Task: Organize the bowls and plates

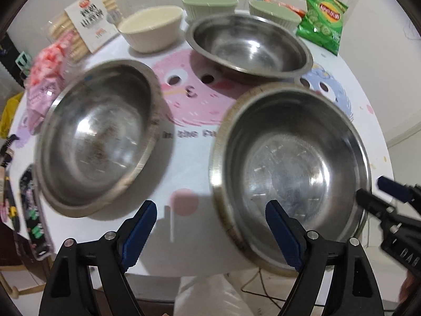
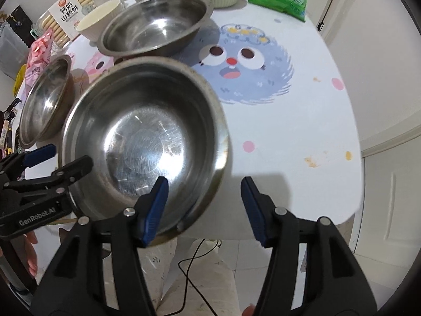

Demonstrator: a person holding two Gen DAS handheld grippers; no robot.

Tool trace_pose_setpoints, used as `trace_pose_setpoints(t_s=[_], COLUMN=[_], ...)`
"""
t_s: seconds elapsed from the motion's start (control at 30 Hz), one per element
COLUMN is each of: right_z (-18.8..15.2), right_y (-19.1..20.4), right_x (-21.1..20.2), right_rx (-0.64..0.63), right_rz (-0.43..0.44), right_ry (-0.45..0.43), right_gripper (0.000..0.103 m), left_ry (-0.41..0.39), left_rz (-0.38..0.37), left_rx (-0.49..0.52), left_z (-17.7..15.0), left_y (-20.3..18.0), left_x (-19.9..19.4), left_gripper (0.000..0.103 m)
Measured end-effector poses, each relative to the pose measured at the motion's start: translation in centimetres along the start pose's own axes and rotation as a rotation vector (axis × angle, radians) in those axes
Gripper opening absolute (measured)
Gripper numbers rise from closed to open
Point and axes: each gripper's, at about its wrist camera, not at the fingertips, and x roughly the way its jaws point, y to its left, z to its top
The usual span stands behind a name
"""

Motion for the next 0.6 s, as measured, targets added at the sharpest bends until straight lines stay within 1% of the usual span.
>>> trace_pose_setpoints(t_s=[0.13, 0.2, 0.3, 0.43, 0.53, 0.6], right_z=[0.0, 0.5, 1.5, 4.2, 6.0, 7.3], right_y=[-0.6, -0.3, 0.9, 4.6, 7.3, 9.6], right_x=[-3.2, -5.0, -6.7, -7.5, -6.7, -5.5], right_rx=[-0.014, -0.01, -0.015, -0.038, -0.058, -0.068], right_rz=[-0.033, -0.024, 0.027, 0.114, 0.159, 0.194], right_ry=[-0.063, -0.108, -0.141, -0.169, -0.158, -0.125], right_gripper=[0.059, 0.059, 0.059, 0.059, 0.059, 0.059], left_ry=[-0.06, -0.092, -0.119, -0.136, -0.144, -0.135], left_rz=[0.023, 0.035, 0.059, 0.079, 0.103, 0.11], left_rx=[-0.029, -0.048, -0.069, -0.098, -0.134, -0.173], left_z=[0.0, 0.3, 1.2, 2.7, 3.6, 4.1], left_y=[1.9, 3.3, 5.1, 7.5, 10.2, 12.4], left_x=[-3.0, -4.6, -5.9, -6.2, -6.2, -5.7], left_gripper=[0.086, 0.086, 0.086, 0.086, 0.086, 0.086])
